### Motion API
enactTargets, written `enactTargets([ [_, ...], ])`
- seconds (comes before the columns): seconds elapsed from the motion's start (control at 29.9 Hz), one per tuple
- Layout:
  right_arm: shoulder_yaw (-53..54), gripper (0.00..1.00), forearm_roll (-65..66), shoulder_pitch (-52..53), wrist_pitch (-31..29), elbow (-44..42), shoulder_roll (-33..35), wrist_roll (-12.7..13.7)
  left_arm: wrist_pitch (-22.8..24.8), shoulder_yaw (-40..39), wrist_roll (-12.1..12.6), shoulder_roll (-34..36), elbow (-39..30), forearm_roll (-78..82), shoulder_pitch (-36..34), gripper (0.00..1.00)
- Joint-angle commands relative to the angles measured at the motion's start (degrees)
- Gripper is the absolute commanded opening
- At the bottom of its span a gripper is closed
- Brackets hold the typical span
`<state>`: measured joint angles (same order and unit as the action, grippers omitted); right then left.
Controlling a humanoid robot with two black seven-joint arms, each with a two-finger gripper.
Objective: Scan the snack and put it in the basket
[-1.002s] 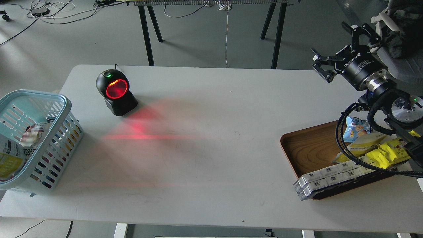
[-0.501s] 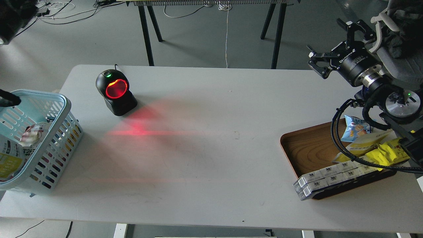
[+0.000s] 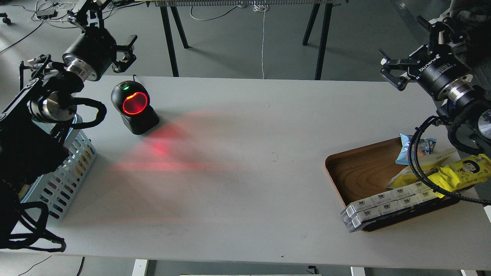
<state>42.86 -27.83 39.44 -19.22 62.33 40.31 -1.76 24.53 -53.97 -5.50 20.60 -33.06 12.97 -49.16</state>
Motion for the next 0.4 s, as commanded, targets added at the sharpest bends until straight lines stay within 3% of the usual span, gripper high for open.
enactTargets([
  [0.0,4.14,0.99,-0.03,-3.66,-0.20,1.30,0.38,-0.09,1.92,0.10,0.31,-0.56,0.81,-6.98,-0.41,0.99],
  [0.37,6.62,0.99,0.06,-5.60,-0.12,1.30,-0.05,-0.09,1.92,0.98,0.93,-0.48,0.28,-8.04,0.03,1.00],
])
